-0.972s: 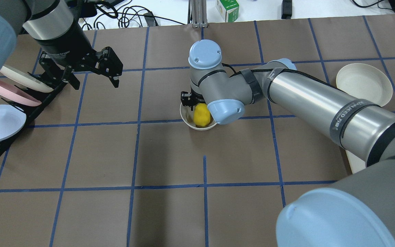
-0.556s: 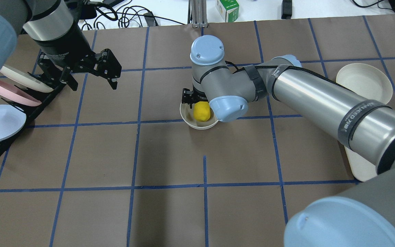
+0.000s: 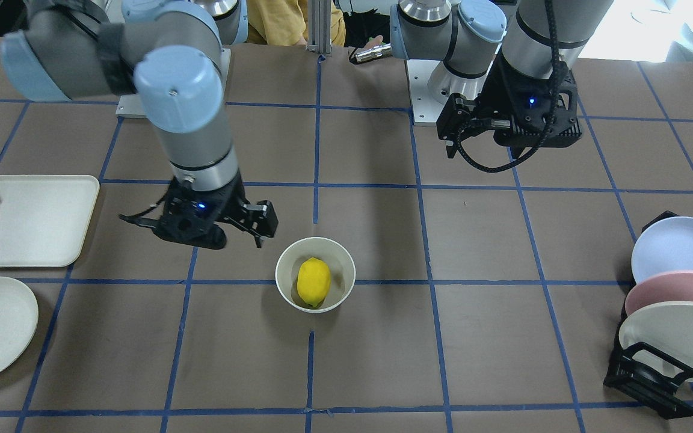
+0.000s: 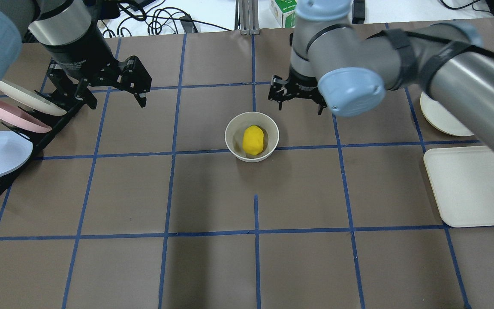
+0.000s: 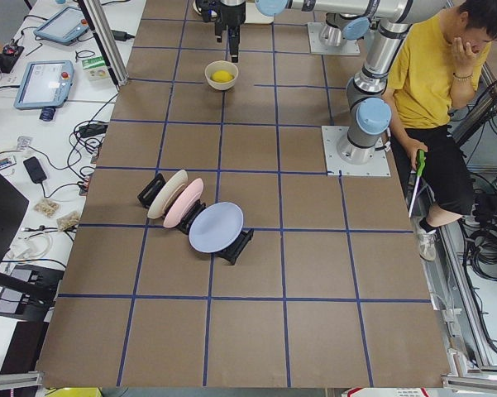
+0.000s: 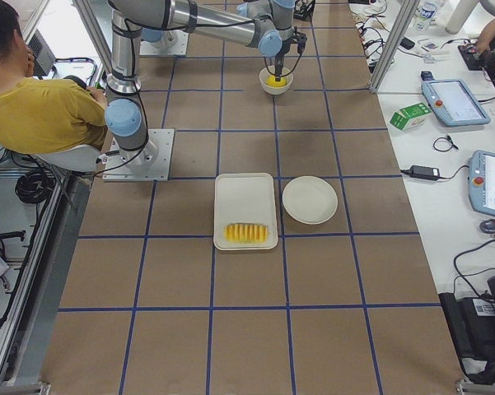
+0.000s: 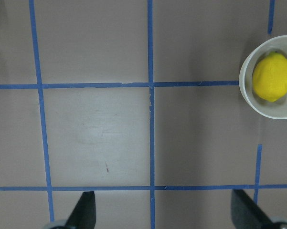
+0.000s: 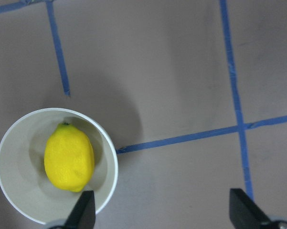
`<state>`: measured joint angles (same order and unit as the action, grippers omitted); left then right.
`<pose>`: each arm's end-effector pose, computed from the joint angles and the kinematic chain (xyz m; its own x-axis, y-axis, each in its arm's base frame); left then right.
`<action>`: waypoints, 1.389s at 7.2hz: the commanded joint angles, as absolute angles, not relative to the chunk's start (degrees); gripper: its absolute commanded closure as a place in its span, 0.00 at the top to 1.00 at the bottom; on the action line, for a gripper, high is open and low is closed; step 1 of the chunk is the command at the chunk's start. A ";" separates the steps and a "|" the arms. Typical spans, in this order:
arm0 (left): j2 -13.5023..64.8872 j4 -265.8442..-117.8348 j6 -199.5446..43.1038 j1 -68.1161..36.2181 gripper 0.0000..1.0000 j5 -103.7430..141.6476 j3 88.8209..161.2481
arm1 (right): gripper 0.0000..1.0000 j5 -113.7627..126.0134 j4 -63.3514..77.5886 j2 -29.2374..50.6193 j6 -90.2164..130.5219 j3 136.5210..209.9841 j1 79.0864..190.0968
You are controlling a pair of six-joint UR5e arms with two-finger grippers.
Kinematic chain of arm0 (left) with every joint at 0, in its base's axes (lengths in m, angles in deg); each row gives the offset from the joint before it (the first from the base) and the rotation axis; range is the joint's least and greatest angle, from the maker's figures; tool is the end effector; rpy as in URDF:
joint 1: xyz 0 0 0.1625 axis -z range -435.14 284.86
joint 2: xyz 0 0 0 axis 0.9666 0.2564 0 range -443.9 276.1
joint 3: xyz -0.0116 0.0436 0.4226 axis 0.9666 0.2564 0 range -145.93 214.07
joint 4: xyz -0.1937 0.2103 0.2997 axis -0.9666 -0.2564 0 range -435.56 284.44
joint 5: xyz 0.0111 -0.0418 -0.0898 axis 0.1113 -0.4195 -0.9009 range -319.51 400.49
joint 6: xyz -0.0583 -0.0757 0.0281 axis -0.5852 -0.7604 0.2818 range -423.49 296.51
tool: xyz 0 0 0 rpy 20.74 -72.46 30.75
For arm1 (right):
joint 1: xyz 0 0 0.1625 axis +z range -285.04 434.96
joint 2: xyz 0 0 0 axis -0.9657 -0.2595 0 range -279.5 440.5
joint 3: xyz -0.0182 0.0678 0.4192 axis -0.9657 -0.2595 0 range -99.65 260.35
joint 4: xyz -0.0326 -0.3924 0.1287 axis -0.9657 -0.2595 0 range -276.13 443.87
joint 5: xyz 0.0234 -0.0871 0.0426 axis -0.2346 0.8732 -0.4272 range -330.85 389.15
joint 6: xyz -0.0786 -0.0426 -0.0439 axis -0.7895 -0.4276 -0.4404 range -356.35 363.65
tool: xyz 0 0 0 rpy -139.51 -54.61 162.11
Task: Place bowl and put lemon in it
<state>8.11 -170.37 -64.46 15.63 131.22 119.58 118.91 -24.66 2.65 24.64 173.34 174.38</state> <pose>-0.1388 -0.5004 0.5006 -0.9999 -0.0030 -0.0135 -0.0035 0.9992 0.0407 0.2258 -0.5439 0.3820 -0.9795 0.1997 -0.0250 0.2008 0.9782 -0.0535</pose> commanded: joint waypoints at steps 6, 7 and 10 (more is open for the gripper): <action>7.94 -171.45 -64.54 15.91 1.00 130.66 119.06 | 1.00 118.88 -6.76 -11.70 9.01 174.21 161.18; 8.03 -171.45 -64.54 15.91 1.00 130.66 119.14 | 1.00 118.88 -6.58 -12.13 10.06 174.39 161.62; 8.03 -171.36 -64.63 15.91 1.00 130.66 119.06 | 1.00 118.01 -6.57 -12.49 10.07 174.30 163.37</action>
